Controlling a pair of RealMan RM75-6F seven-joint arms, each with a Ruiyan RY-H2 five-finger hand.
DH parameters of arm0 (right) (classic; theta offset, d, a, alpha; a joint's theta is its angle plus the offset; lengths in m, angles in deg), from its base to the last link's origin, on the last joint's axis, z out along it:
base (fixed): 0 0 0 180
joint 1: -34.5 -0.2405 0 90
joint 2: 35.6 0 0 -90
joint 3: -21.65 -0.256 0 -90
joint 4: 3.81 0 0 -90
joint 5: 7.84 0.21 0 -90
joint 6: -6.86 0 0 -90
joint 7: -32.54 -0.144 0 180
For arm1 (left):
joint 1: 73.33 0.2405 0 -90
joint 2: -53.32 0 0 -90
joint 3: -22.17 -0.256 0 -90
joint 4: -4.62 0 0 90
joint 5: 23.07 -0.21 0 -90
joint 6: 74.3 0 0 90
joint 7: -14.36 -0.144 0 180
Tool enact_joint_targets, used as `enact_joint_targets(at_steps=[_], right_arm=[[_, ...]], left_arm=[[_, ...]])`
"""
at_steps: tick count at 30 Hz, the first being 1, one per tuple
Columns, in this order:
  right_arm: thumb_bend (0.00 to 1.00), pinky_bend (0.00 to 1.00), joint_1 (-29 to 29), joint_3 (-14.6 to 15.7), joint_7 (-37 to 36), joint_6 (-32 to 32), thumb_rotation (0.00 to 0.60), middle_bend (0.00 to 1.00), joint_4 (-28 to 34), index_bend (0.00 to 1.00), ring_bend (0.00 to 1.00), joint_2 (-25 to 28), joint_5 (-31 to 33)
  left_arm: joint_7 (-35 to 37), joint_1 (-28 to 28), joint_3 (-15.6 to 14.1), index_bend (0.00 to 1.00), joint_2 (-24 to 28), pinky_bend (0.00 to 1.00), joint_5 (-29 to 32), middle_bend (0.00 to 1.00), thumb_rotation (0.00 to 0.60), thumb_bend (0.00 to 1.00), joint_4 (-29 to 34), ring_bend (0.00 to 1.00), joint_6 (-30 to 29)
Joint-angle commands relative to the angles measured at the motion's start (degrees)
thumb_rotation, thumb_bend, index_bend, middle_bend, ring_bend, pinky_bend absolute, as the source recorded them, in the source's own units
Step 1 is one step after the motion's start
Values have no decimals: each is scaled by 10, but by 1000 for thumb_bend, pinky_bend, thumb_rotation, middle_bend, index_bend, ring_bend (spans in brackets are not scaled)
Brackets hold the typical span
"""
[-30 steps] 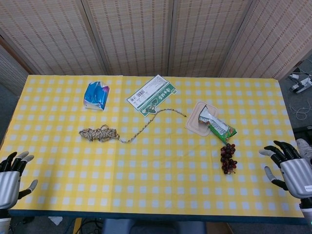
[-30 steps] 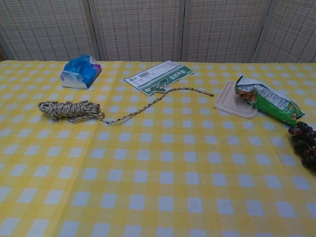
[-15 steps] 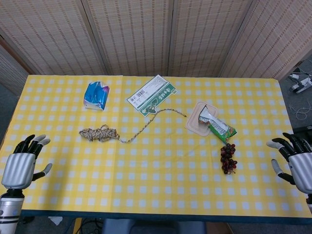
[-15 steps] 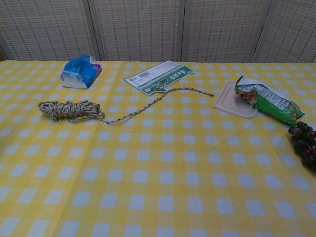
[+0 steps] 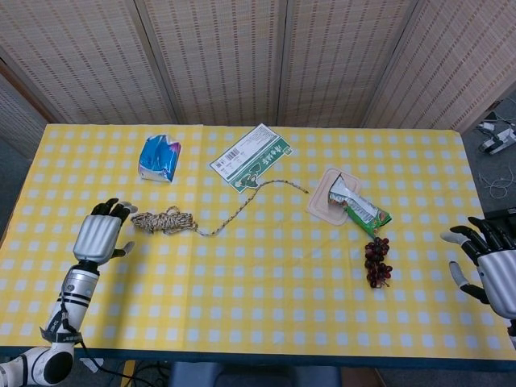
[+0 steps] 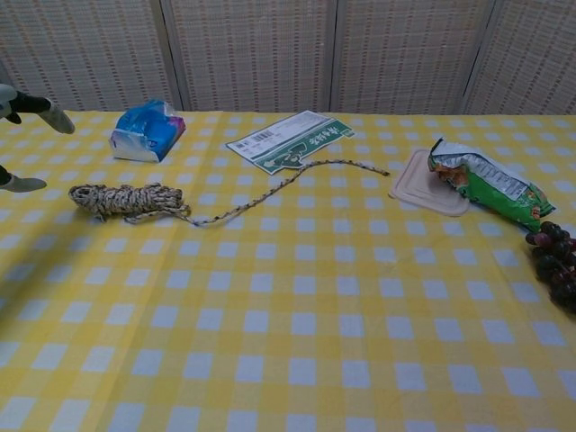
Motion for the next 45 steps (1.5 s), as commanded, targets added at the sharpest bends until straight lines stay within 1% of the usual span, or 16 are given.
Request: enact_joint_targets(at_steps=[1, 4, 7, 14, 20, 22, 26, 34, 40, 45], right_arm=[[410, 133, 1, 0, 0, 0, 600, 268, 1, 299, 123, 0, 0], [410, 133, 1, 0, -1, -1, 600, 268, 1, 299, 123, 1, 1], [410, 137, 3, 0, -2, 0, 600, 268, 1, 299, 123, 1, 1], [410, 139, 7, 1, -8, 2, 600, 268, -2, 299, 123, 4, 6], [410, 140, 13, 2, -12, 5, 600, 268, -3, 299, 123, 7, 9], [410, 140, 15, 2, -13, 7, 600, 268, -2, 299, 123, 8, 10], [410, 140, 17, 2, -16, 8, 600, 268, -2, 299, 123, 10, 13], [410, 141, 19, 1, -19, 7, 600, 268, -2, 299, 123, 11, 15], [410, 141, 21, 1, -21, 7, 600, 268, -2, 299, 123, 12, 18], [410, 141, 23, 1, -21, 7, 600, 268, -3, 299, 123, 12, 21]], left_arm=[[-55, -38, 6, 319, -46, 170, 52, 246, 600, 240, -45, 149, 26], [-89, -65, 10, 333, -81, 170, 94, 255, 600, 240, -80, 152, 40], [-111, -86, 11, 348, -108, 170, 123, 266, 600, 240, -109, 158, 48], [-130, -116, 11, 370, -157, 170, 159, 293, 600, 240, -163, 179, 51], [-147, -135, 11, 390, -180, 170, 188, 319, 595, 241, -185, 193, 55], [-151, -141, 10, 397, -187, 170, 194, 328, 590, 241, -195, 198, 55], [-158, -152, 10, 412, -200, 170, 206, 345, 553, 241, -215, 210, 56], [-171, -167, 5, 443, -220, 170, 226, 372, 513, 241, -257, 229, 62], [-170, -175, 3, 477, -237, 170, 232, 406, 507, 240, -288, 252, 70], [-160, -180, 2, 534, -248, 170, 225, 458, 512, 241, -309, 282, 72]])
